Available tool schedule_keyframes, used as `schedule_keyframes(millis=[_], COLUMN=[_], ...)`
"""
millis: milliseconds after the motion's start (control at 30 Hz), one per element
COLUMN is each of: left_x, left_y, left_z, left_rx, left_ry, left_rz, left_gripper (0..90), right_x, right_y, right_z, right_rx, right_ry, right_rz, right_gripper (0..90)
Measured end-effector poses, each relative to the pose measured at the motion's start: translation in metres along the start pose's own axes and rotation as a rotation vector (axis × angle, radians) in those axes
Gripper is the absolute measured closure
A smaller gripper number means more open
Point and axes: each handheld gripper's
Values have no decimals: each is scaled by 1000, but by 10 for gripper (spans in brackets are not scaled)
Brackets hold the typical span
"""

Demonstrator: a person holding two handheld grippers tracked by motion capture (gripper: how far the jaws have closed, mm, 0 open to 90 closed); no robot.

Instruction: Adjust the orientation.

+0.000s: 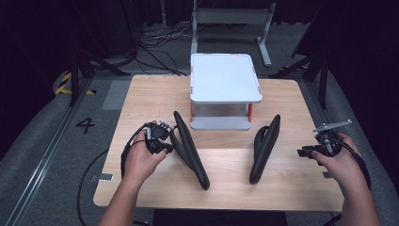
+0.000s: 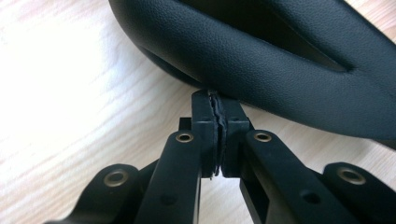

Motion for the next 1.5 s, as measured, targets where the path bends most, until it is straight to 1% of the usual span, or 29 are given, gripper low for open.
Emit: schedule_keyframes(millis=[100, 167, 267, 333, 367, 433, 467, 500, 533, 600, 733, 800, 867, 900, 933, 967, 1000, 1033, 1067, 1133, 1167, 1200, 1233, 1267, 1333, 1367, 1433, 1467, 1500], left_x=[3, 5, 8, 13, 17, 22, 24, 24, 25, 28, 34, 35, 34, 33, 32, 32, 32, 32, 34, 38, 40, 44, 50, 50, 58, 61, 66, 67, 68], left_y=[2, 4, 7, 9, 11, 13, 14, 15, 16, 18, 21, 23, 27, 29, 32, 34, 37, 39, 41, 45, 47, 47, 49, 49, 51, 52, 52, 52, 51], left_z=[-7, -14, -19, -23, -25, -29, -32, -34, -36, -39, -41, -42, -43, -44, -45, -46, -47, -49, -51, -54, -55, -57, -60, -60, -63, -64, -66, -67, -67], left_rx=[2, 17, 26, 30, 38, 53, 53, 47, 60, 63, 67, 68, 79, 81, 88, 89, 96, 94, 93, 86, 78, 75, 67, 67, 54, 59, 63, 59, 57], left_ry=[19, 35, 48, 56, 64, 65, 86, 100, 92, 86, 72, 76, 90, 97, 116, 128, 131, 138, 156, 192, 195, 194, 177, 177, 127, 109, 88, 77, 84], left_rz=[11, 14, 19, 30, 23, 20, 20, 32, 29, 8, 16, 17, 13, 14, 15, 18, 24, 41, 55, 92, 109, 116, 109, 109, 81, 72, 65, 57, 63], left_gripper=[886, 891, 892, 875, 872, 867, 870, 873, 868, 852, 841, 834, 821, 806, 791, 761, 746, 704, 654, 525, 497, 468, 439, 411, 402, 407, 465, 513, 544], right_x=[-2, -3, -5, -6, -6, -7, -7, -7, -8, -8, -7, -7, -7, -7, -7, -6, -6, -6, -5, -4, -4, -3, -3, -3, -2, -2, -2, -2, -2], right_y=[3, 5, 6, 7, 8, 10, 10, 11, 12, 12, 12, 12, 12, 12, 12, 12, 11, 11, 10, 9, 8, 8, 8, 8, 8, 9, 8, 8, 8], right_z=[4, 9, 11, 14, 14, 16, 17, 18, 19, 19, 20, 20, 19, 19, 19, 19, 19, 19, 19, 19, 19, 19, 20, 20, 21, 21, 22, 22, 23], right_rx=[10, 19, 23, 30, 32, 39, 42, 46, 48, 52, 52, 48, 48, 47, 48, 45, 46, 45, 44, 38, 37, 35, 35, 35, 37, 37, 41, 41, 42], right_ry=[-1, -1, -2, 0, 0, -2, -2, 0, -2, -1, -4, -6, -5, -4, -4, -3, -4, -4, -4, -6, -7, -7, -10, -10, -11, -10, -10, -9, -10], right_rz=[7, 14, 16, 19, 19, 22, 21, 25, 22, 23, 23, 25, 24, 25, 25, 26, 24, 24, 25, 25, 24, 24, 23, 23, 24, 27, 26, 26, 24], right_gripper=[690, 691, 691, 691, 691, 691, 691, 691, 691, 691, 690, 688, 687, 685, 684, 683, 681, 679, 677, 674, 672, 670, 668, 668, 662, 661, 657, 655, 653])
Point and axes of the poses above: each handheld gripper's, and its own axes: x roughly forward along the jaws, z roughly out of its underside, y roughly to its right, and after that the axes turned 12 degrees about x, right-handed
